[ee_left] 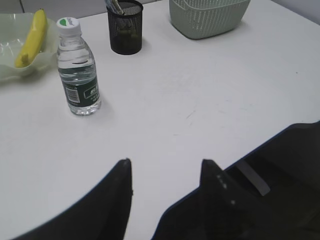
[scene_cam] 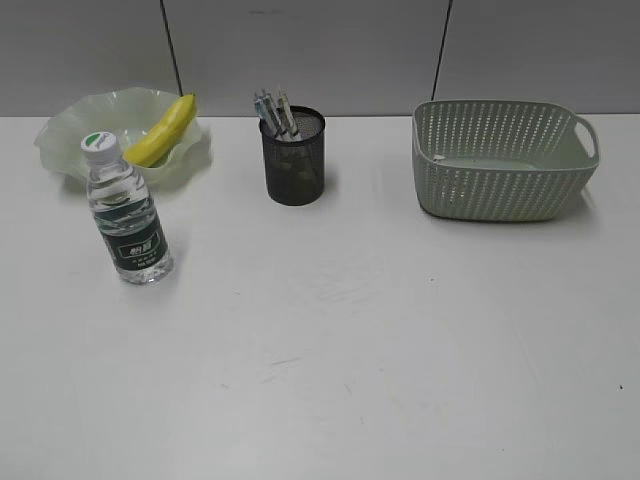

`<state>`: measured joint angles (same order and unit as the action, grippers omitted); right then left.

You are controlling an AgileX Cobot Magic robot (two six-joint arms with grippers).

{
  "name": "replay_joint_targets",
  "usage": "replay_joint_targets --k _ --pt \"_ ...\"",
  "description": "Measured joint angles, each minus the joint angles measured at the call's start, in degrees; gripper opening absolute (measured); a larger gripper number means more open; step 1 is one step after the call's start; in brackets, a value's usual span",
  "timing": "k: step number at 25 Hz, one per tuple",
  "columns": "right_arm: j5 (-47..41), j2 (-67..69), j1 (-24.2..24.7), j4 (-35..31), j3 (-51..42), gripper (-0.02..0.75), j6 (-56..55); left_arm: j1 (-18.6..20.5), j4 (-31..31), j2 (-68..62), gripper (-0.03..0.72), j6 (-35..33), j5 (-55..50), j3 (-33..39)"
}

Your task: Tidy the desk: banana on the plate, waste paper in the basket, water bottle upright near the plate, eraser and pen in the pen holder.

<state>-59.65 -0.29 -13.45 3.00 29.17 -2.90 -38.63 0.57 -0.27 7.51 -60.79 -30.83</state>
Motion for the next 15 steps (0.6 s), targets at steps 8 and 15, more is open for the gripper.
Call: replay_joint_targets --k 8,15 --pt "0.0 -0.1 17.6 0.0 0.0 0.508 0.0 4.5 0.0 0.6 0.318 0.0 0.1 0.0" --pt "0.0 -0.1 18.3 -0.1 0.0 0.508 0.0 24.1 0.0 0.6 0.268 0.0 0.0 0.0"
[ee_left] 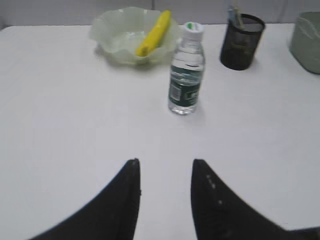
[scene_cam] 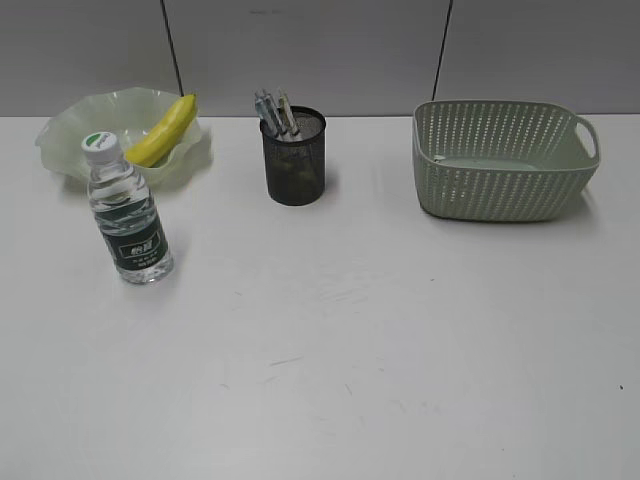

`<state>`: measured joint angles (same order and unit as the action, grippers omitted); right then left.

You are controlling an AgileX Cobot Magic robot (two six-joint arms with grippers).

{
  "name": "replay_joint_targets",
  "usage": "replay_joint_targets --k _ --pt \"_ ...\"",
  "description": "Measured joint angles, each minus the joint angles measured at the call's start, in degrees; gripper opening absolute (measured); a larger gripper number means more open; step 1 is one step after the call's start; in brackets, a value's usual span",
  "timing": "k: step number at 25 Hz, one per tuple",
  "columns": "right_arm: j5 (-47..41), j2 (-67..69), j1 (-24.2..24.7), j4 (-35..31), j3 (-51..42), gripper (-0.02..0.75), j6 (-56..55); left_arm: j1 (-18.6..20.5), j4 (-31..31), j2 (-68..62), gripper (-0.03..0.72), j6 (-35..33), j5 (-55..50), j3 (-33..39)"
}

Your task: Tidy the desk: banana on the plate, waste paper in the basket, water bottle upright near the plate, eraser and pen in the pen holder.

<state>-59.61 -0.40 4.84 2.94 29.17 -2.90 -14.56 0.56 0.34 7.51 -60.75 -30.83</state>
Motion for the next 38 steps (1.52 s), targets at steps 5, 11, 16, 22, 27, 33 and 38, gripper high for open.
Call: replay_joint_targets --k 5,11,16,22,27,33,38 --pt "0.0 0.0 -2.6 0.0 0.0 0.508 0.0 9.9 0.0 0.0 0.244 0.0 0.0 0.0" --pt "0.0 0.0 -5.8 -0.1 0.0 0.508 0.0 14.0 0.1 0.0 0.241 0.0 0.0 0.0" --pt "0.0 0.0 -6.0 -0.1 0.0 0.508 0.0 14.1 -0.1 0.0 0.241 0.0 0.0 0.0" --pt "0.0 0.0 -6.5 -0.1 0.0 0.508 0.0 14.1 -0.1 0.0 0.241 0.0 0.0 0.0" --pt "0.0 0.0 -6.5 -0.1 0.0 0.508 0.0 14.1 -0.1 0.0 0.241 0.0 0.0 0.0" --pt "0.0 0.0 -6.5 -0.1 0.0 0.508 0.0 14.1 -0.1 0.0 0.241 0.0 0.0 0.0" --pt "0.0 0.0 -6.5 -0.1 0.0 0.508 0.0 14.1 0.0 0.0 0.240 0.0 0.0 0.0"
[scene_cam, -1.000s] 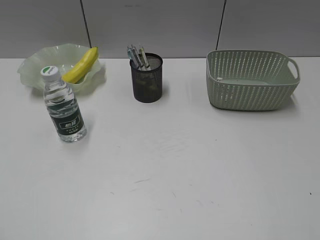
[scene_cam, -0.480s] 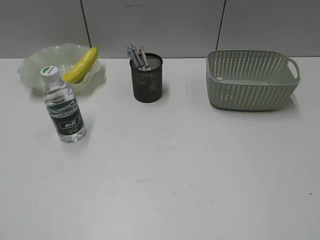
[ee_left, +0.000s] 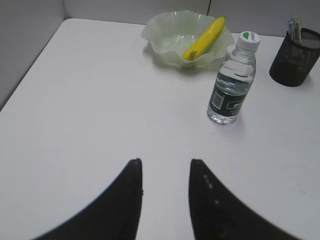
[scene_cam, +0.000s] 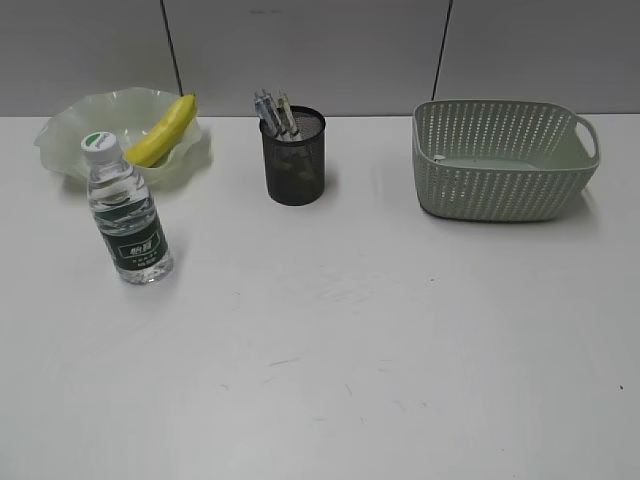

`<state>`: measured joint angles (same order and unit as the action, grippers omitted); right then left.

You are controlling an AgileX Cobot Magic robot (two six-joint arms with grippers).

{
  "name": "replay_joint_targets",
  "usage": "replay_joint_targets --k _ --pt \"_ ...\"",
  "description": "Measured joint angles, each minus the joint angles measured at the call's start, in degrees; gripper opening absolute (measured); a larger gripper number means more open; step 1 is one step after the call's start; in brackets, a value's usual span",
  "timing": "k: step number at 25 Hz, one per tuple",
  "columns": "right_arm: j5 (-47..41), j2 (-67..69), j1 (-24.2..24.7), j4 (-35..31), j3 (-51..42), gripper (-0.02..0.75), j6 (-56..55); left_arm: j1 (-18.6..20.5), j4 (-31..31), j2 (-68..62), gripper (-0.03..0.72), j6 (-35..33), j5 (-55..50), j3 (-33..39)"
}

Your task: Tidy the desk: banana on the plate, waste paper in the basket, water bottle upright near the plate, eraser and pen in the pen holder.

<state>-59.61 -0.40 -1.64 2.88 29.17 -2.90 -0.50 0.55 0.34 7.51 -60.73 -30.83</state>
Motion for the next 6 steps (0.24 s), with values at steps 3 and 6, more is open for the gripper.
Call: replay_joint_targets --k 3,6 --pt "0.0 0.0 0.0 0.0 0.0 0.508 0.0 0.0 0.0 0.0 0.240 0.0 0.0 0.0" --pt "0.0 0.0 0.0 0.0 0.0 0.508 0.0 0.0 -0.1 0.0 0.240 0.0 0.0 0.0"
